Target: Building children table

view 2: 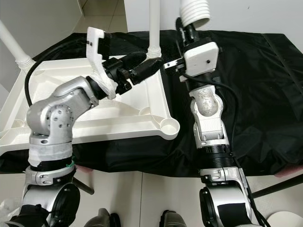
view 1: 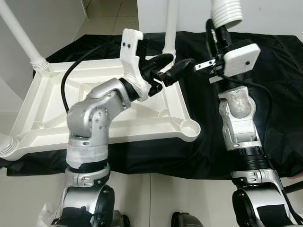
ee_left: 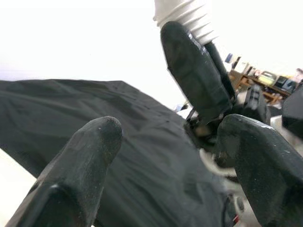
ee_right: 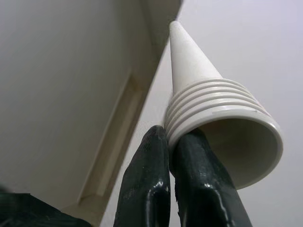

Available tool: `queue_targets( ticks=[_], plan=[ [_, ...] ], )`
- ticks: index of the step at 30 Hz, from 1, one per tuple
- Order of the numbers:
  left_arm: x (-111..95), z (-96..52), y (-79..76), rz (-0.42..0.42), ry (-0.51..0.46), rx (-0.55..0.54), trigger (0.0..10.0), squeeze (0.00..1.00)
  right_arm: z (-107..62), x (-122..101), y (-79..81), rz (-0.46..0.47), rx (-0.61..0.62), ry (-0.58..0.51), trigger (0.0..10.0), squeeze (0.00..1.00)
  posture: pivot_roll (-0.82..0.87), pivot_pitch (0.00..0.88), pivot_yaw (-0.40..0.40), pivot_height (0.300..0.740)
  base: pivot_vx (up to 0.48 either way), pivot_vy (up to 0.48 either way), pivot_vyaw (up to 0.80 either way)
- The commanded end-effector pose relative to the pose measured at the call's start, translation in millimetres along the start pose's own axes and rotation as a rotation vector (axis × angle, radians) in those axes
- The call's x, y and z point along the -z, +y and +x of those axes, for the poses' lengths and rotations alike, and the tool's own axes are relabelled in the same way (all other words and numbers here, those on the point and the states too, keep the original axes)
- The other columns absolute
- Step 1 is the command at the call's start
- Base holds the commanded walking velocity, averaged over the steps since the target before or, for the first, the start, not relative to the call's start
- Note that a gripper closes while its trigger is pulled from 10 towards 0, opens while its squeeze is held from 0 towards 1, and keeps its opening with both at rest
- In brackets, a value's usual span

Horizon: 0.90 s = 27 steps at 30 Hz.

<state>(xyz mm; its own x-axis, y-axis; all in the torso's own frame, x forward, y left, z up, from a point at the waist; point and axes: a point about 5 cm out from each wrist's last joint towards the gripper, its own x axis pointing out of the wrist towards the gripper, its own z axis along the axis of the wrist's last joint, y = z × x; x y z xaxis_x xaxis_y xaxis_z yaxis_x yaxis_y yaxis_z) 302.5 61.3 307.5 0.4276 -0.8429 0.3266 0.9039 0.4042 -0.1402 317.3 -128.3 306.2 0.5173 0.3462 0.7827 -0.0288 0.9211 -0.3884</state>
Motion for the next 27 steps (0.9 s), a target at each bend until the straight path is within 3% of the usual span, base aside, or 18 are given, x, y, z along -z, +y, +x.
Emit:
queue_targets(
  ticks=[1, 10, 27],
  plan=[
    [-1.2, -0.5, -2.2, -0.015, 0.008, 0.082, 10.0, 0.00, 1.5, -10.2, 4.2, -0.015, -0.035, -0.058, 10.0, 0.00, -0.12, 0.070, 0.073, 0.740, 0.000, 0.000, 0.00],
    [-14.2, -2.0, -3.5, -0.107, -0.028, 0.183, 10.0, 0.00, -14.0, -14.4, 22.2, -0.023, -0.174, -0.077, 10.0, 0.00, -0.11, 0.069, 0.075, 0.740, 0.000, 0.000, 0.00],
    [-33.6, -3.9, 21.1, -0.166, -0.074, 0.128, 10.0, 0.00, -47.4, -14.3, 48.1, -0.043, -0.324, -0.051, 10.0, 0.00, -0.11, 0.095, 0.081, 0.740, 0.000, 0.000, 0.00]
  ],
)
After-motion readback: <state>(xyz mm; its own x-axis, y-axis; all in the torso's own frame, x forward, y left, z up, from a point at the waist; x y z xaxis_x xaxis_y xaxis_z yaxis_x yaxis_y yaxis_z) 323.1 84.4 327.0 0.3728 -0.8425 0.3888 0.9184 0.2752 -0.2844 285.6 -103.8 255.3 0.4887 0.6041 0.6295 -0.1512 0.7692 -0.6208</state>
